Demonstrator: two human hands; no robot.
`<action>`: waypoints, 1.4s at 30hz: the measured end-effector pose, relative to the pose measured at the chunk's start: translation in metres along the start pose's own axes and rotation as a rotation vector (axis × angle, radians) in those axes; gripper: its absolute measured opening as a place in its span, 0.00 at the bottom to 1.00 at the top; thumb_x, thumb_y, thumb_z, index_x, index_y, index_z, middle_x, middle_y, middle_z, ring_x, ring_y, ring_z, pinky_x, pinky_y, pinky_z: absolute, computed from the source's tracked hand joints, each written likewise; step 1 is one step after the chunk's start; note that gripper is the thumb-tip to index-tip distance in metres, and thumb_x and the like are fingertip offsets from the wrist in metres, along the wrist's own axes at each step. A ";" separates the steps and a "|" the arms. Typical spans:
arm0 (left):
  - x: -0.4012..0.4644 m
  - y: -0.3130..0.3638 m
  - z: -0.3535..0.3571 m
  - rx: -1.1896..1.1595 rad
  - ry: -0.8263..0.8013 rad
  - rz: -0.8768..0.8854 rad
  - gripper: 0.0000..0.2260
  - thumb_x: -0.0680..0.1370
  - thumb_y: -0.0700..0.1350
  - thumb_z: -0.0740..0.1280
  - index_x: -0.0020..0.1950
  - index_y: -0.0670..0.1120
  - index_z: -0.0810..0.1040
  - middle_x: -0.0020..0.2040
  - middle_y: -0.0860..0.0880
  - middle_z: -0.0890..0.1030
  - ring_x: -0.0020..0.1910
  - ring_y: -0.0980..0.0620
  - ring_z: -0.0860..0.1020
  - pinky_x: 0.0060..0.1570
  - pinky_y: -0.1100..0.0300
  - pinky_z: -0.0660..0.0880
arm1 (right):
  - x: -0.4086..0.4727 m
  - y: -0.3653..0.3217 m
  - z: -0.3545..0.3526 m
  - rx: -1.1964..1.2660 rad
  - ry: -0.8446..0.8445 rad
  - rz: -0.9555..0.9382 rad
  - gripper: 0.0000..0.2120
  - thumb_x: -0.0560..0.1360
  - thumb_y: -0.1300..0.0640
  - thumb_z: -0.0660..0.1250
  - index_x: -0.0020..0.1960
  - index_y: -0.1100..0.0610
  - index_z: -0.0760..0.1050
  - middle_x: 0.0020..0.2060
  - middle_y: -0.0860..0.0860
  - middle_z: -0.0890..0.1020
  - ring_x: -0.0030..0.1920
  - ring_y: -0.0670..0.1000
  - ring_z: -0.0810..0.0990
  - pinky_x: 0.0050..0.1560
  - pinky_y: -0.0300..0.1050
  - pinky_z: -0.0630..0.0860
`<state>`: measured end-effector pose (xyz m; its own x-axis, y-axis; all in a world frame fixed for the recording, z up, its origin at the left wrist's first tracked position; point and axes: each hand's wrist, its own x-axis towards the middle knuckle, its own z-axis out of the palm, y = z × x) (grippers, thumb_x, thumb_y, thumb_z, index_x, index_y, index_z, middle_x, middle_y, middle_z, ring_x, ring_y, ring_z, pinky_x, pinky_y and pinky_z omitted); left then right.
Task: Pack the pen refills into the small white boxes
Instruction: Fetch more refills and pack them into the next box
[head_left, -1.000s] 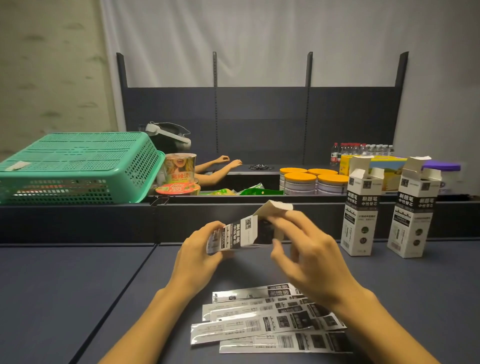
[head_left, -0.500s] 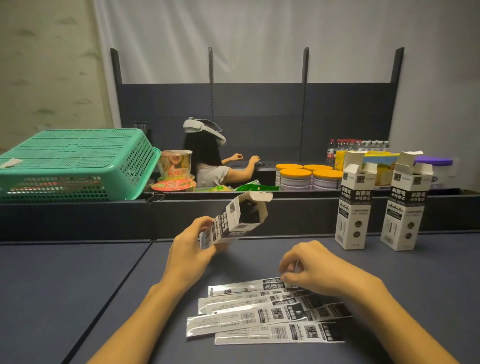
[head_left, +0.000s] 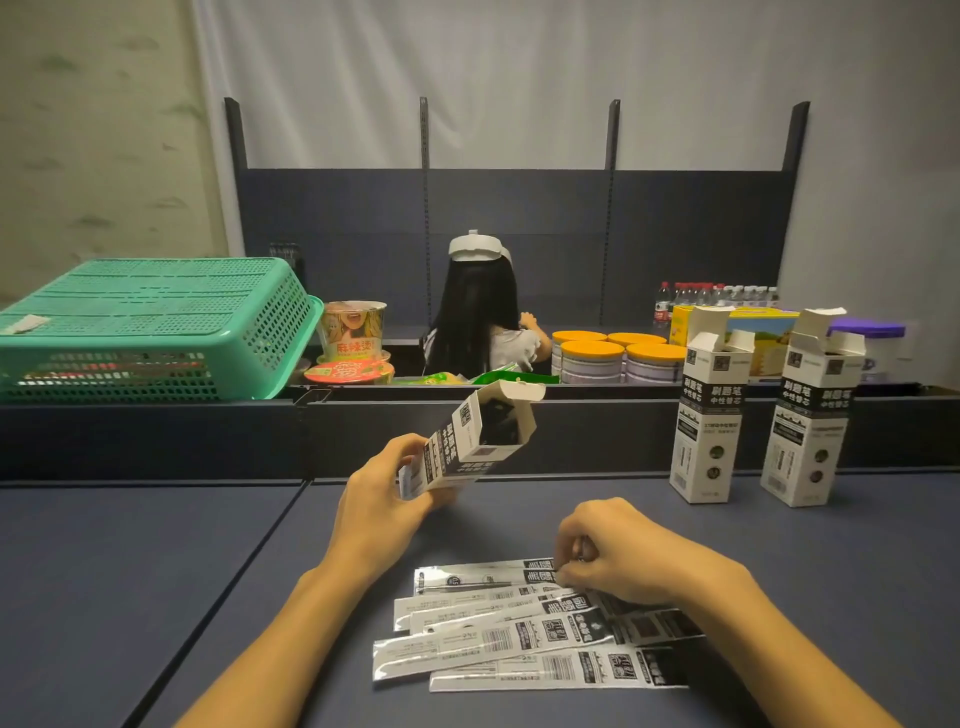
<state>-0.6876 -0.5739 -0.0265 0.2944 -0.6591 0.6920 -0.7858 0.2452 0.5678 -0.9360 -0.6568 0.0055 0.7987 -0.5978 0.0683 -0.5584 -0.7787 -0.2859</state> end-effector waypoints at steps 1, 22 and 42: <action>0.000 0.000 0.000 -0.001 0.004 0.001 0.21 0.69 0.51 0.76 0.58 0.58 0.72 0.55 0.59 0.79 0.53 0.57 0.78 0.50 0.61 0.77 | 0.000 0.000 -0.001 0.019 -0.017 0.018 0.07 0.76 0.50 0.69 0.50 0.52 0.81 0.46 0.45 0.78 0.44 0.45 0.76 0.40 0.33 0.70; 0.000 0.000 0.000 -0.005 0.004 -0.026 0.21 0.69 0.49 0.77 0.59 0.53 0.74 0.56 0.57 0.80 0.54 0.58 0.77 0.49 0.68 0.74 | -0.009 0.003 -0.025 0.551 0.068 0.017 0.08 0.75 0.53 0.71 0.44 0.58 0.78 0.40 0.56 0.82 0.37 0.45 0.76 0.41 0.38 0.73; 0.002 -0.005 0.000 -0.030 0.024 -0.035 0.22 0.69 0.47 0.77 0.59 0.54 0.74 0.54 0.60 0.80 0.53 0.60 0.78 0.49 0.73 0.73 | -0.036 -0.024 -0.061 1.481 0.663 -0.349 0.08 0.62 0.63 0.72 0.42 0.61 0.83 0.44 0.63 0.84 0.41 0.60 0.85 0.40 0.45 0.82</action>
<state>-0.6828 -0.5770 -0.0279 0.3343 -0.6508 0.6817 -0.7583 0.2438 0.6046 -0.9648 -0.6285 0.0678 0.3868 -0.7188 0.5777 0.6089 -0.2714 -0.7454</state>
